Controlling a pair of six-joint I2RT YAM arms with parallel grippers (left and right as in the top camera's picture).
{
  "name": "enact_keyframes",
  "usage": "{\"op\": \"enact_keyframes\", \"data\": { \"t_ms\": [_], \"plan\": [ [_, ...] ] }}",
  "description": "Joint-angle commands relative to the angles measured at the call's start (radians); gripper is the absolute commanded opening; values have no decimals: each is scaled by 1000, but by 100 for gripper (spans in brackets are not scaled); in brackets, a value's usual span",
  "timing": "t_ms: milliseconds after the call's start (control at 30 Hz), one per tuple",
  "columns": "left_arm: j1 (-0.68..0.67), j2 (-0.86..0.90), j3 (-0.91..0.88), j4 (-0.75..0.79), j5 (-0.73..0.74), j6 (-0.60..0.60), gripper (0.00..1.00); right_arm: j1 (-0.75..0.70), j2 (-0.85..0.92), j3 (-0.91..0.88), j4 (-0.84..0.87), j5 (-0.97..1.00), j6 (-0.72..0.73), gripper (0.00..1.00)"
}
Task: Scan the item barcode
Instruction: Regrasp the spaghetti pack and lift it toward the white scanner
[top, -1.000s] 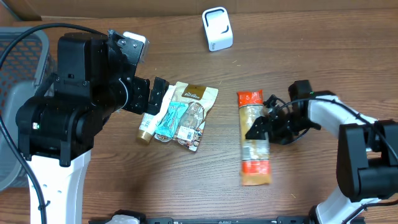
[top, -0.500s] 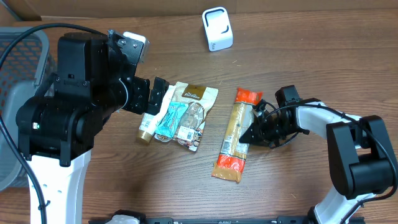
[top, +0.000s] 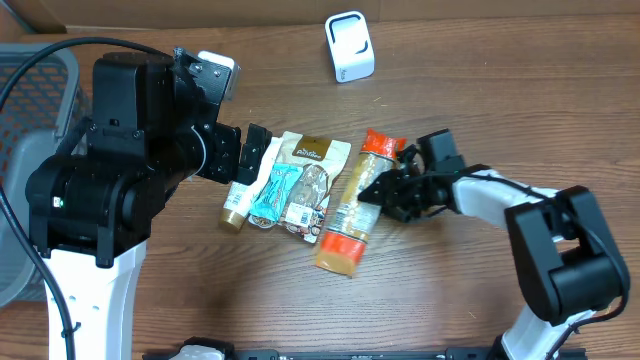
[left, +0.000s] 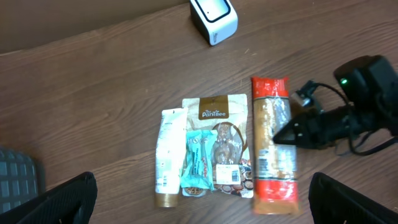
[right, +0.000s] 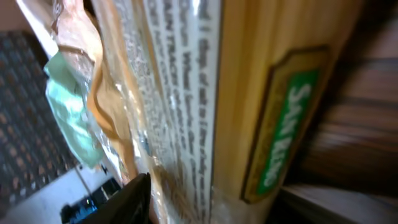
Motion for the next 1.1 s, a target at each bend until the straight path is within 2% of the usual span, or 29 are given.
{"op": "enact_keyframes", "data": {
  "t_ms": [0,200,300,433,700,867,1067],
  "plan": [
    [2,8,-2,0,-6,-13,100,81,63,-29,29,198,184,44],
    [2,8,-2,0,-6,-13,100,113,63,-28,69,177,180,4],
    [2,8,-2,0,-6,-13,100,99,60,-19,68,132,122,4],
    [2,8,-2,0,-6,-13,99,55,15,1,54,-24,-32,4],
    [2,8,-2,0,-6,-13,100,-66,-186,29,-63,-372,-294,4],
    [2,8,-2,0,-6,-13,100,-131,-314,29,-98,-511,-353,4],
    [2,8,-2,0,-6,-13,100,-167,-410,29,-29,-744,-374,4]
  ]
}}
